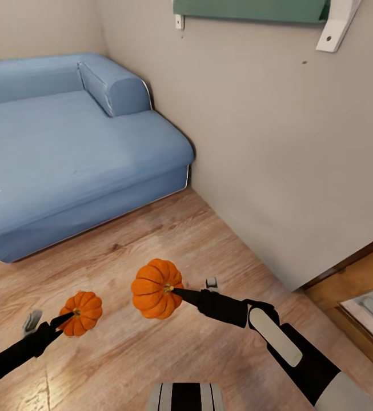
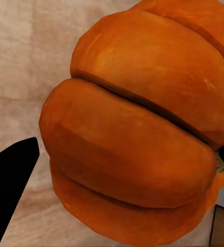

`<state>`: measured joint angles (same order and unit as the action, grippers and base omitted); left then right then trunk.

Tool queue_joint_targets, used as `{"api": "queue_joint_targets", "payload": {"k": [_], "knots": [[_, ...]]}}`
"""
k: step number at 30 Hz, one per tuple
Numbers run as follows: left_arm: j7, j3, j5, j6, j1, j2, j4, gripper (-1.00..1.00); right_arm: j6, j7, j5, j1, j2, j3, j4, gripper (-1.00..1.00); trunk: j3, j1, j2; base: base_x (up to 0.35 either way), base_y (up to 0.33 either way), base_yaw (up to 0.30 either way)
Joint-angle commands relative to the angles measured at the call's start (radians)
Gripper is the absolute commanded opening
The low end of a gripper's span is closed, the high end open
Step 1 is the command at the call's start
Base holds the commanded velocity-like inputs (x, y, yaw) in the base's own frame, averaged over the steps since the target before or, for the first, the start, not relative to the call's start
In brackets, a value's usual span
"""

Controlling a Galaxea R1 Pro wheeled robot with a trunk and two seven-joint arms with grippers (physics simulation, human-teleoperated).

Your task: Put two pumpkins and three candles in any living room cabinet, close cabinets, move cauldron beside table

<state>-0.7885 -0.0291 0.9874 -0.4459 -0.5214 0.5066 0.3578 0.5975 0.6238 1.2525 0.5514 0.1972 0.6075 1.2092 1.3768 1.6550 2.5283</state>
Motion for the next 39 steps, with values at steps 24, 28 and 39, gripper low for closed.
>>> {"api": "queue_joint_targets", "payload": {"k": [24, 28, 39], "knots": [[-0.106, -0.004, 0.002, -0.010, 0.000, 0.006, -0.011, -1.00, 0.004, -0.002, 0.007, 0.001, -0.002, 0.001, -0.005, -1.00, -0.092, -0.011, -0.005, 0.000, 0.000, 0.000], [-0.106, -0.005, 0.002, -0.010, 0.000, 0.006, -0.010, -1.00, 0.004, -0.004, 0.007, 0.001, -0.002, 0.001, -0.006, -1.00, -0.108, -0.013, -0.006, 0.000, 0.000, 0.000], [-0.105, -0.004, 0.002, -0.010, 0.000, 0.006, -0.010, -1.00, 0.001, -0.001, 0.008, 0.001, -0.004, 0.001, -0.026, -1.00, -0.151, -0.018, -0.009, 0.000, 0.000, 0.000]]}}
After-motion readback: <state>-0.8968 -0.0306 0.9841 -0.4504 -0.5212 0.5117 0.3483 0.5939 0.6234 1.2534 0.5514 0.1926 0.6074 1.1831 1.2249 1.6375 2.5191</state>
